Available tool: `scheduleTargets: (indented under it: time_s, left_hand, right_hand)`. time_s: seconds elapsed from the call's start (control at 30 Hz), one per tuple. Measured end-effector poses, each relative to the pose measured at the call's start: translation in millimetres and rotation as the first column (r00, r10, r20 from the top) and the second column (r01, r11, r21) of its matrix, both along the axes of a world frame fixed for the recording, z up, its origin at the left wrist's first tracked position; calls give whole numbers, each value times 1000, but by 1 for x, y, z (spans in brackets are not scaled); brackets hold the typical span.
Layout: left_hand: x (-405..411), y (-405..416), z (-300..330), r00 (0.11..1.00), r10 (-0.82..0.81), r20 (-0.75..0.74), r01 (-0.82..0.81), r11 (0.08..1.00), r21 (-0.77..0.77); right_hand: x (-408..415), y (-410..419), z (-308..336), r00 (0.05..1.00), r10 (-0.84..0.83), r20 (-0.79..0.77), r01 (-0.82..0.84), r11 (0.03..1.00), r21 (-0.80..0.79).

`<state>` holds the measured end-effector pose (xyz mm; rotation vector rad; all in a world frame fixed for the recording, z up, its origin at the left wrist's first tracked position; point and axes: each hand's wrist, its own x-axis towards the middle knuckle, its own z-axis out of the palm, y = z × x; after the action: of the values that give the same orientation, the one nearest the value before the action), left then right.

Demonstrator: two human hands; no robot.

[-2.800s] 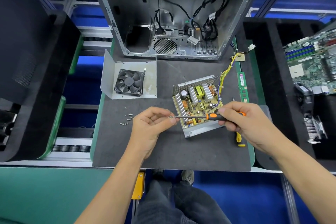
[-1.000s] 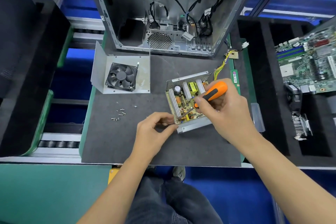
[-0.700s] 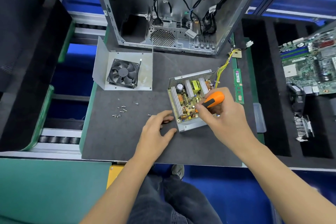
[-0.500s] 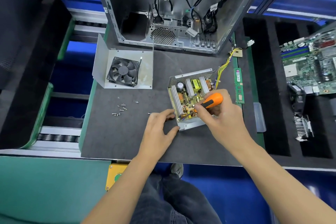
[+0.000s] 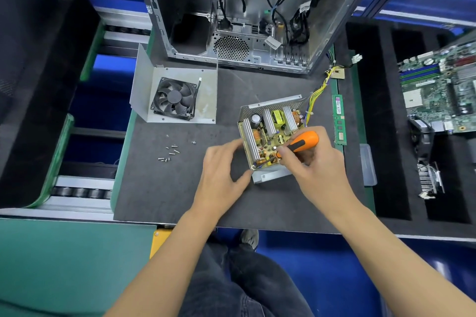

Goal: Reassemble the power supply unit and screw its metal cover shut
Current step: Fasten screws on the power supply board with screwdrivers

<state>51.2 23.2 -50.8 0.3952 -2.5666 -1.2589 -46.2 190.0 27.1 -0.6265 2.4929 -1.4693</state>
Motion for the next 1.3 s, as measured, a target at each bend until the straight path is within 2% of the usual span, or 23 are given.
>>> scheduleTargets:
  time_s: [0.23, 0.43, 0.53, 0.73, 0.9, 1.03, 1.13, 1.3]
  left_hand:
    - [-30, -27, 14, 984, -173, 50, 164, 974, 154]
    - [-61, -47, 27, 938, -307, 163, 296, 951, 89]
    - [-64, -50, 30, 937, -311, 157, 306, 950, 57]
    - [-68, -49, 36, 941, -318, 112, 308, 946, 97]
    - [-68, -54, 32, 930, -330, 159, 323, 944, 68]
    - [-59, -56, 23, 917, -356, 180, 341, 934, 107]
    - [-49, -51, 14, 907, -360, 219, 356, 933, 60]
    - [-50, -43, 10, 924, -331, 192, 332, 943, 27]
  right_hand:
    - [1, 0, 0, 999, 0, -34, 1, 1000, 31]
    - [2, 1, 0, 999, -4, -32, 5, 1000, 28]
    - [4, 0, 2, 1000, -23, -14, 24, 1000, 13]
    - [3, -3, 2, 999, -33, -24, 33, 999, 6]
    - [2, -5, 2, 998, -9, -58, 10, 1000, 15]
    - [3, -5, 3, 997, -6, -73, 9, 999, 34]
    - [4, -3, 4, 998, -8, -67, 11, 999, 40]
    - [4, -4, 3, 998, -10, -63, 12, 999, 29]
